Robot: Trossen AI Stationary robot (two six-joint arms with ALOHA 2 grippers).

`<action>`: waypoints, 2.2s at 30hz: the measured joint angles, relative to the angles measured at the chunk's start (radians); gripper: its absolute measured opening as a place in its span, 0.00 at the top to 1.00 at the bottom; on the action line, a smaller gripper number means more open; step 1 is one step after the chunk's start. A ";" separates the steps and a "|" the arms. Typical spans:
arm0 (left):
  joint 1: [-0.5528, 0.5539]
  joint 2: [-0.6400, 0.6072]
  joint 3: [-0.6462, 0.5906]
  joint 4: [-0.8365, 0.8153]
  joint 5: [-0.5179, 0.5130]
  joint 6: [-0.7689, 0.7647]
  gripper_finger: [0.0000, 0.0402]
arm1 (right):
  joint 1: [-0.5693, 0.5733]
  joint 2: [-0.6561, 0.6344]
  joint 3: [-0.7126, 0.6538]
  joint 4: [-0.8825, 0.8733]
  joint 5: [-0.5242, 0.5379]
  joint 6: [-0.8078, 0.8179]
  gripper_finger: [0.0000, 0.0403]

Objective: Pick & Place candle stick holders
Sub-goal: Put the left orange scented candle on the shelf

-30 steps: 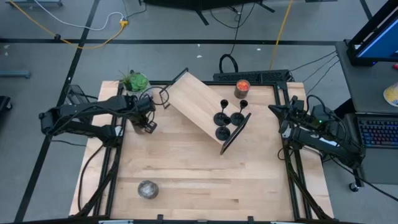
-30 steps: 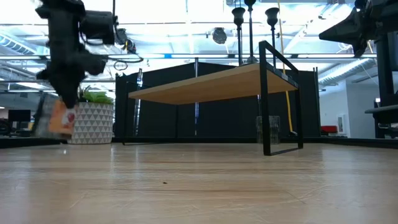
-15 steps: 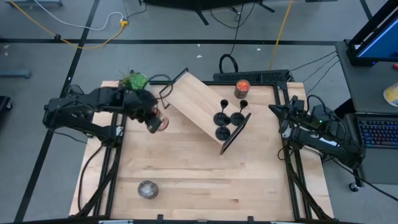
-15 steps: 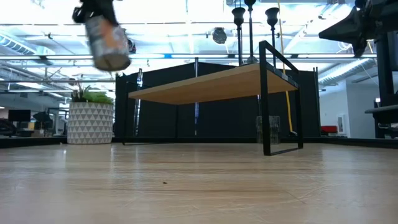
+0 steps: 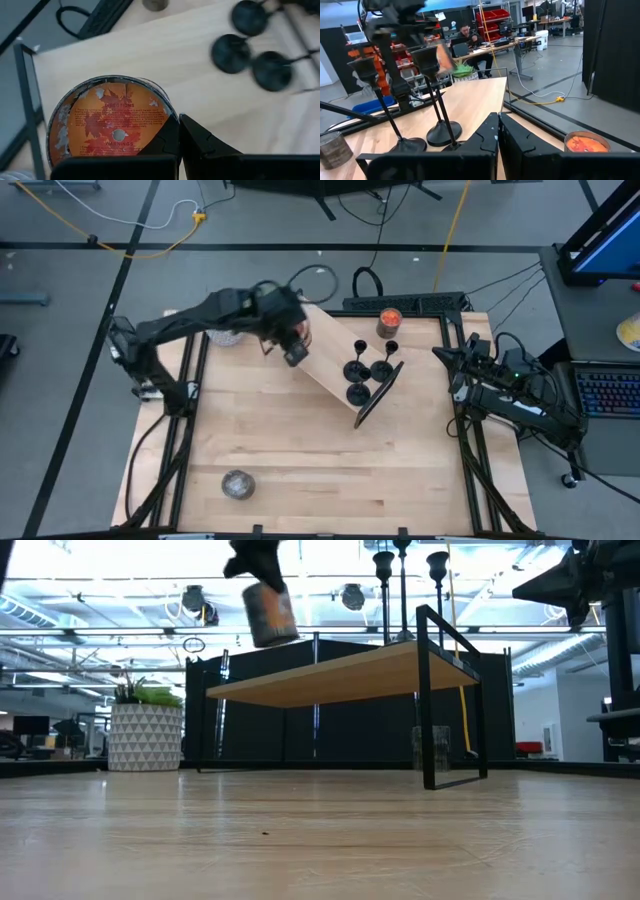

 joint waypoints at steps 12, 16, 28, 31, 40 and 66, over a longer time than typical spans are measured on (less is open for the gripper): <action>0.209 0.298 0.291 -0.079 0.038 0.187 1.00 | 0.000 0.000 0.000 -0.038 -0.001 -0.006 1.00; 0.260 0.342 0.309 -0.085 0.048 0.210 1.00 | 0.000 0.000 0.000 -0.047 -0.001 -0.005 1.00; 0.307 0.365 0.310 -0.080 0.076 0.260 1.00 | 0.000 0.000 0.000 -0.047 0.000 -0.008 1.00; 0.308 0.365 0.310 -0.081 0.086 0.260 1.00 | 0.000 0.000 0.000 -0.047 0.000 -0.008 1.00; 0.311 0.365 0.310 -0.082 0.113 0.263 1.00 | 0.000 0.000 0.000 -0.046 0.001 -0.004 1.00; 0.311 0.365 0.310 -0.105 0.129 0.240 0.97 | 0.000 0.000 0.000 -0.045 0.001 -0.004 1.00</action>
